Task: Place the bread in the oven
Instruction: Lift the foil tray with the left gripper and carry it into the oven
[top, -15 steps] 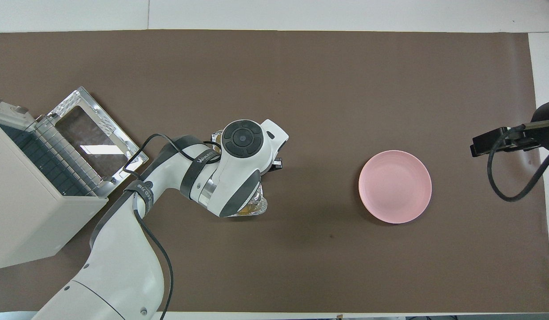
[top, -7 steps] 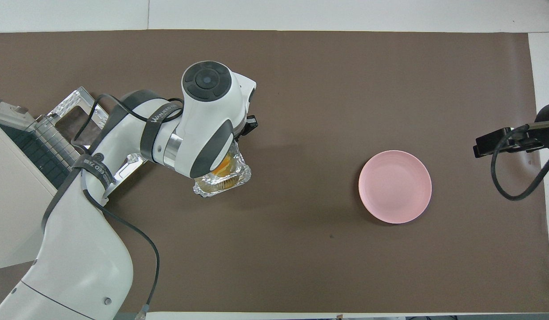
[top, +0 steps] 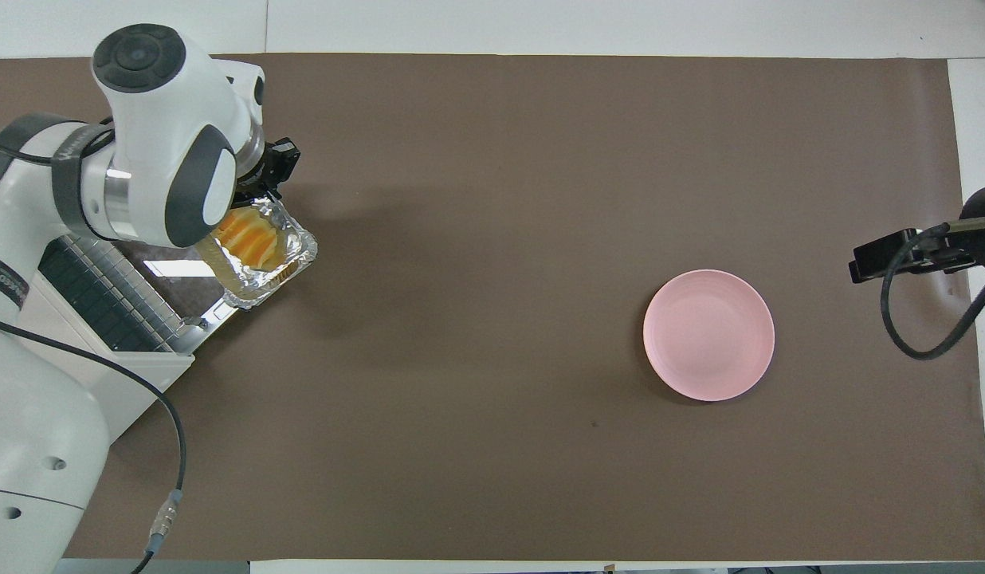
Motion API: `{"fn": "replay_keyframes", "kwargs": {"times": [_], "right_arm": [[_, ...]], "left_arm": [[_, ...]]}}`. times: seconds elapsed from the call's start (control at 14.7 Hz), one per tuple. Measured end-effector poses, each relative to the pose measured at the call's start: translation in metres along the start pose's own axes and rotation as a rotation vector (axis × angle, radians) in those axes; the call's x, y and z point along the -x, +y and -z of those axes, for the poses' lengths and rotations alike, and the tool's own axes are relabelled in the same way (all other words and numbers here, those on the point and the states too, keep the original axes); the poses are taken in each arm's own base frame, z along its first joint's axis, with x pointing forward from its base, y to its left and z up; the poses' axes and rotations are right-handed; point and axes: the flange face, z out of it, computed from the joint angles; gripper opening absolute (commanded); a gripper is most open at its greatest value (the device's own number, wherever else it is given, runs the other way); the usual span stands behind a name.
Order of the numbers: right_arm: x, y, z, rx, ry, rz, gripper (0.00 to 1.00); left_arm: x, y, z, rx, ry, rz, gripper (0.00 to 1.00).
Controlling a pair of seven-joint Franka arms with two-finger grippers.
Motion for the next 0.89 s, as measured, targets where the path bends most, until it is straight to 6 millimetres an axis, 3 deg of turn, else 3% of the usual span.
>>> {"fn": "replay_keyframes", "kwargs": {"times": [0.14,0.34,0.89], "right_arm": [[0.000,0.000,0.000,0.000,0.000,0.000,1.00],[0.000,0.000,0.000,0.000,0.000,0.000,1.00],[0.000,0.000,0.000,0.000,0.000,0.000,1.00]], "left_arm": [[-0.035,-0.036,-0.002,-0.019,-0.020,0.058,0.00],[-0.060,-0.076,-0.007,-0.075,-0.086,0.085,0.00],[-0.089,-0.123,-0.004,-0.111,-0.105,-0.021,0.00]]}}
